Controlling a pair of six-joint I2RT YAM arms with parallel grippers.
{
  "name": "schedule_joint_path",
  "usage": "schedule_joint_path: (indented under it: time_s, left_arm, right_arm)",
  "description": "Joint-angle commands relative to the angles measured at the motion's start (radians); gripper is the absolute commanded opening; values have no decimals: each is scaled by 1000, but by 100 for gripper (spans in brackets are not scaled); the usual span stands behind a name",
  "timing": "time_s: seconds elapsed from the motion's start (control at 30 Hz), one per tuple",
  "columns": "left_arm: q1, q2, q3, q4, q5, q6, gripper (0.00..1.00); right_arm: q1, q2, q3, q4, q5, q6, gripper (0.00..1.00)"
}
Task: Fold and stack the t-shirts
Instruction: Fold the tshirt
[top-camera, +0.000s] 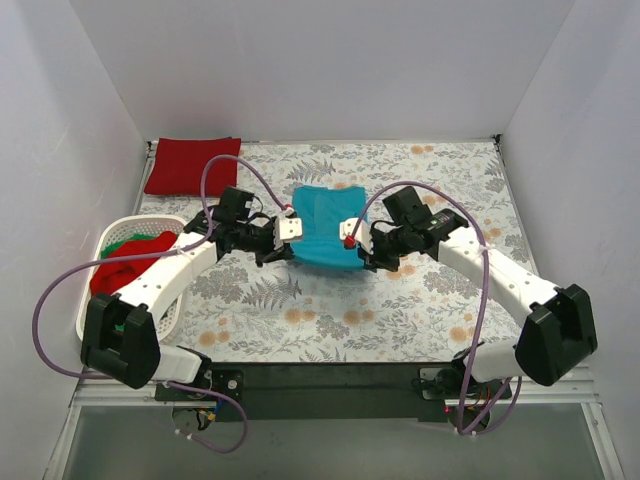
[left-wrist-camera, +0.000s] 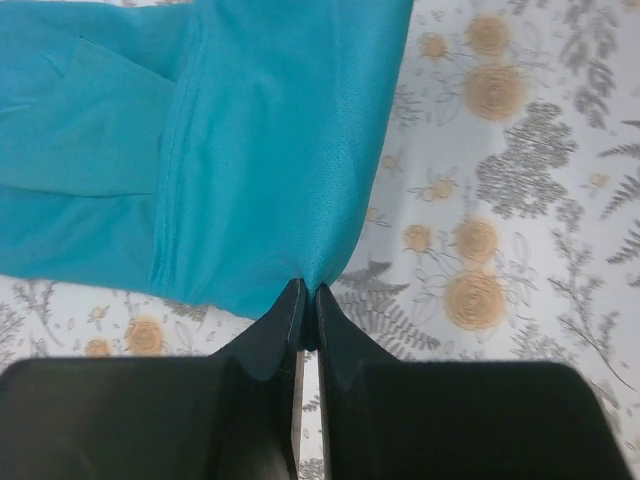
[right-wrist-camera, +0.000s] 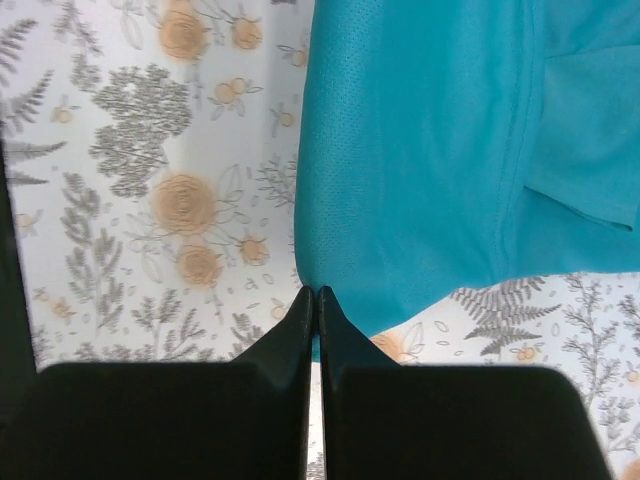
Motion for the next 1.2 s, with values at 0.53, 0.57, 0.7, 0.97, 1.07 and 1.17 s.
schedule_joint_path:
  time_s: [0.53, 0.57, 0.7, 0.97, 1.07, 1.17]
  left_arm:
    - [39, 60, 267, -415, 166, -20, 0]
    - [68, 103, 287, -408, 174, -20, 0]
    - [107, 282, 371, -367, 183, -20, 0]
    - [155, 537, 404, -229, 145, -17, 0]
    - [156, 582, 407, -210, 137, -17, 0]
    - [156, 597, 402, -174, 118, -35, 0]
  right_arm:
    - [-83, 34, 172, -266, -259, -64, 1]
    - [-98, 66, 190, -264, -259, -85, 1]
    - [-145, 281, 308, -264, -271, -154, 1]
    - [-183, 603, 503, -260, -293, -133, 1]
    - [-191, 685, 537, -261, -285, -131, 1]
    - [-191, 725, 526, -261, -282, -131, 1]
